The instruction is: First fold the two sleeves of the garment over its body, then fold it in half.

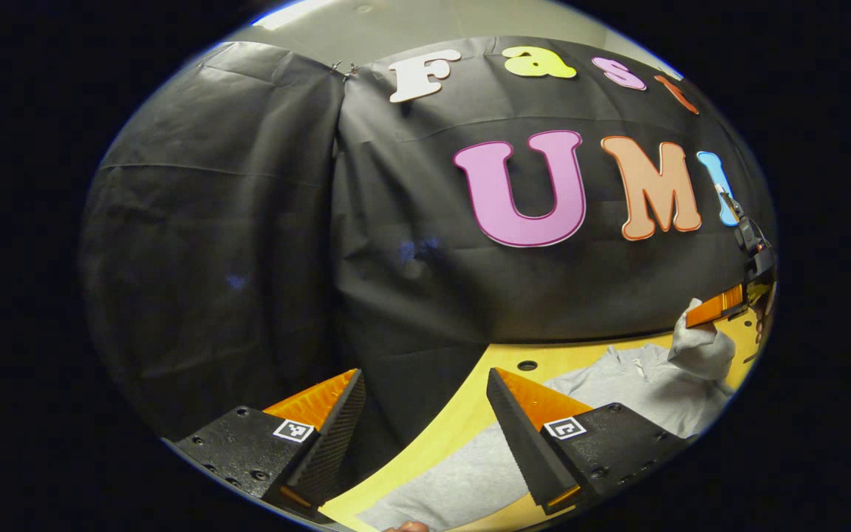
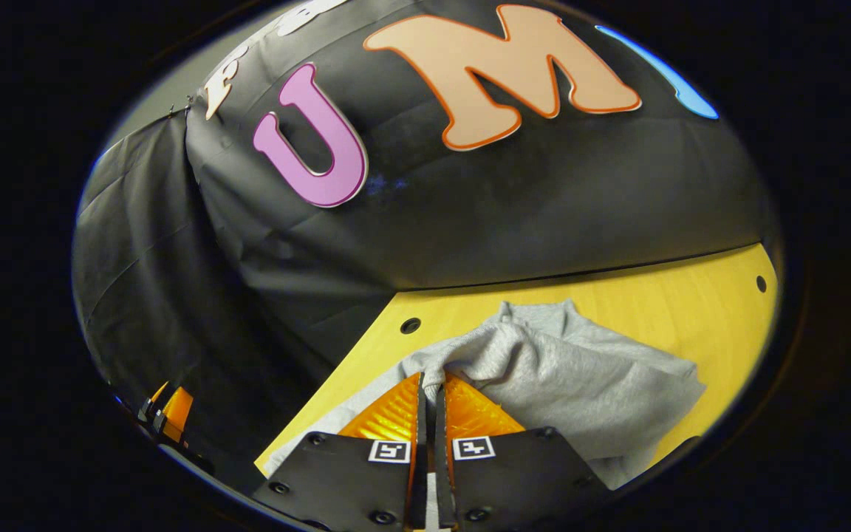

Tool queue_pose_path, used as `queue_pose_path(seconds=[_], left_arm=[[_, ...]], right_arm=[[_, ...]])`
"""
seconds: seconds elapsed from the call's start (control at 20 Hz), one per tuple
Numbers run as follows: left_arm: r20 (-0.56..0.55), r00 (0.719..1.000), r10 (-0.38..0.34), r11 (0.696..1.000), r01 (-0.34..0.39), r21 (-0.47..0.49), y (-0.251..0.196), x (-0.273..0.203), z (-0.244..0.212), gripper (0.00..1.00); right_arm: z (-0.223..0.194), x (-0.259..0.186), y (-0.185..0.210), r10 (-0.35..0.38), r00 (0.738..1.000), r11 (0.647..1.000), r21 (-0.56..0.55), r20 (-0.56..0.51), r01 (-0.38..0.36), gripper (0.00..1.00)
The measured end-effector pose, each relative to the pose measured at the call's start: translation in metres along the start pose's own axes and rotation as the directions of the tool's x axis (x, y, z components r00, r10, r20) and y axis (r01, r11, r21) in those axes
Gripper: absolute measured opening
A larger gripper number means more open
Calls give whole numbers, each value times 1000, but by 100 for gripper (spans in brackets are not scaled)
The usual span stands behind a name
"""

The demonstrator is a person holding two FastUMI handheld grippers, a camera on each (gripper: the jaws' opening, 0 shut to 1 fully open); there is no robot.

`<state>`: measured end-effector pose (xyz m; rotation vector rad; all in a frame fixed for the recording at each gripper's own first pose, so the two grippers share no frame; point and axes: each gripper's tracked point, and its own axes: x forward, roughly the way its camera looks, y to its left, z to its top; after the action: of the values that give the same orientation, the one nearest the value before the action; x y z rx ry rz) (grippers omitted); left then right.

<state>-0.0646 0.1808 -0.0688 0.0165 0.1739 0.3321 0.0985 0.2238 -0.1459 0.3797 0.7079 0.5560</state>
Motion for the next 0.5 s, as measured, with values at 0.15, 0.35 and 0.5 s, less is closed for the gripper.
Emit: queue_pose_path(seconds=[0.15,0.35,0.5], left_arm=[[-18,999,45,999,-45,-1,25,-7,-10,96],[-51,993,103,995,-103,3,54,-15,-25,97],[-77,989,124,992,-125,-17,67,-22,-38,96]], right_arm=[[-26,32,15,13,998,1000,-12,-69,-14,6],[-78,72,17,-40,983,999,-33,-181,34,7],[-100,92,14,-48,973,999,-28,-227,43,6]])
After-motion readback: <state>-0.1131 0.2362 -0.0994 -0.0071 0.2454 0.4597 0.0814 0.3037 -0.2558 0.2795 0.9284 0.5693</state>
